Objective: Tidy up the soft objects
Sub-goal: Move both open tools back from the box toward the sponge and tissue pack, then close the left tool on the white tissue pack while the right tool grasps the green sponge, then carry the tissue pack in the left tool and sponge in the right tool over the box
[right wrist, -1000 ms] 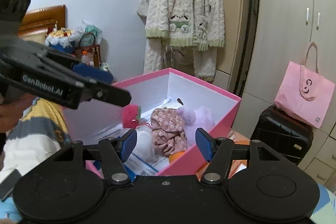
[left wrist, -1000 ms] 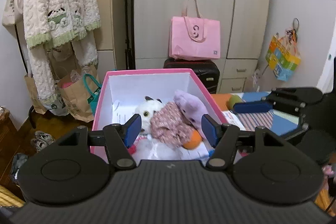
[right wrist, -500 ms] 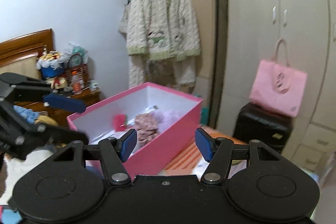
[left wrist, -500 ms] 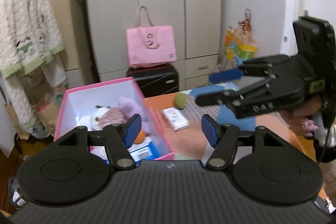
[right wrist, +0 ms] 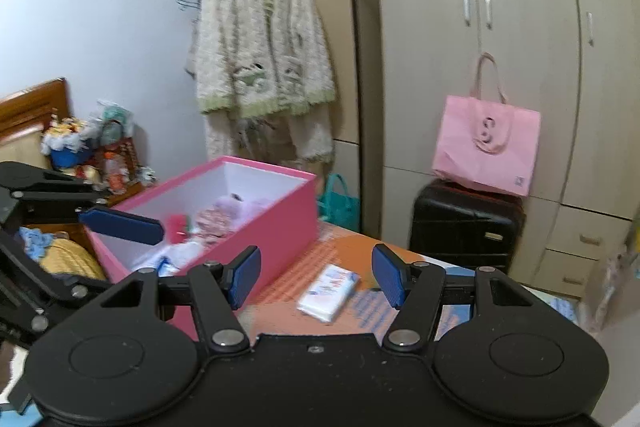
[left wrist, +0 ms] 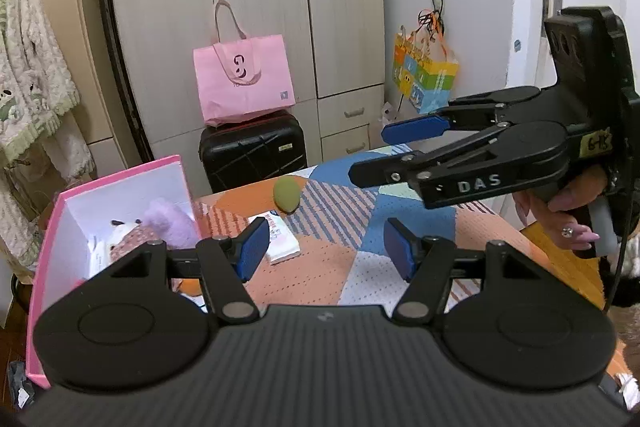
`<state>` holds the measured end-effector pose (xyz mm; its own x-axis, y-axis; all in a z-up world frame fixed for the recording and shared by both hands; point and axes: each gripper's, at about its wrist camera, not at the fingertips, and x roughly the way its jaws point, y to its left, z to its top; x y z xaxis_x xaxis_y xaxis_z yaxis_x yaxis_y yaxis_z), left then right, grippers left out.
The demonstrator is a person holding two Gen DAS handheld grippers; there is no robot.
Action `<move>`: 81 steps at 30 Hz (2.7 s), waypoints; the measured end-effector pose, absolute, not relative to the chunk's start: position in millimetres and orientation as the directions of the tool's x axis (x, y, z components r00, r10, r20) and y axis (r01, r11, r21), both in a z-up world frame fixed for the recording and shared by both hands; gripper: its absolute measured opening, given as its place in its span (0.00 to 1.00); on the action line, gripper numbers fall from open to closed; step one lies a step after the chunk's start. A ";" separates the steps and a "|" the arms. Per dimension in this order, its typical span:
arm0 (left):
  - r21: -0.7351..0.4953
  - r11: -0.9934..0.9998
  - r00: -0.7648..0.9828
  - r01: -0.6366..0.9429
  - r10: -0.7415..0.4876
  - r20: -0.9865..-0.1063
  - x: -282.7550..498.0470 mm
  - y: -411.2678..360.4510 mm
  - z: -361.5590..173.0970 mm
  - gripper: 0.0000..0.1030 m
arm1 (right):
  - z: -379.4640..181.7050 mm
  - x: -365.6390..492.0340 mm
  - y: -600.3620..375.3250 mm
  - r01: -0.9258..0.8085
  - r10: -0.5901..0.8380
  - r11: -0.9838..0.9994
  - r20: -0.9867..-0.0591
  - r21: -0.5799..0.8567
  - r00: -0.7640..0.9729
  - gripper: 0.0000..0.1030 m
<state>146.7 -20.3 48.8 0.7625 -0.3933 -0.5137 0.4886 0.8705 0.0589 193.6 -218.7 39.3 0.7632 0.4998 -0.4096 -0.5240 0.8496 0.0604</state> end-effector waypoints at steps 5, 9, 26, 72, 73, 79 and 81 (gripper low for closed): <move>0.074 0.888 0.771 0.454 -0.350 -0.532 172.5 -42.6 29.5 0.60 | 30.4 227.6 -228.2 -0.523 0.503 0.848 -0.439 0.083 0.745 0.65; 0.091 0.902 0.784 0.423 -0.313 -0.536 191.0 -54.3 14.6 0.60 | 22.7 250.7 -233.2 -0.548 0.514 0.834 -0.459 0.069 0.725 0.64; 0.075 0.966 0.792 0.246 -0.156 -0.591 264.6 -77.7 -53.3 0.60 | -40.7 343.9 -242.6 -0.620 0.598 0.770 -0.506 0.149 0.622 0.59; 0.017 0.991 0.759 0.129 -0.088 -0.645 322.7 -69.6 -93.4 0.38 | -66.1 355.0 -245.1 -0.525 0.580 0.806 -0.545 0.273 0.605 0.42; 0.000 0.991 0.759 0.136 -0.104 -0.643 321.1 -68.4 -92.5 0.38 | -64.1 348.8 -248.1 -0.530 0.588 0.801 -0.536 0.278 0.606 0.42; -0.046 0.986 0.775 0.159 -0.153 -0.613 308.1 -67.5 -85.8 0.38 | -51.9 307.5 -249.3 -0.546 0.582 0.804 -0.498 0.234 0.643 0.42; -0.053 0.986 0.779 0.160 -0.159 -0.607 302.5 -67.3 -83.6 0.38 | -49.2 297.5 -252.7 -0.542 0.581 0.806 -0.488 0.237 0.651 0.42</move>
<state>302.5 -67.3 -83.6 0.7789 -0.1593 -0.6066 0.1605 0.9856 -0.0528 297.5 -252.7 -49.2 0.6511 0.5814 -0.4880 -0.5424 0.8061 0.2367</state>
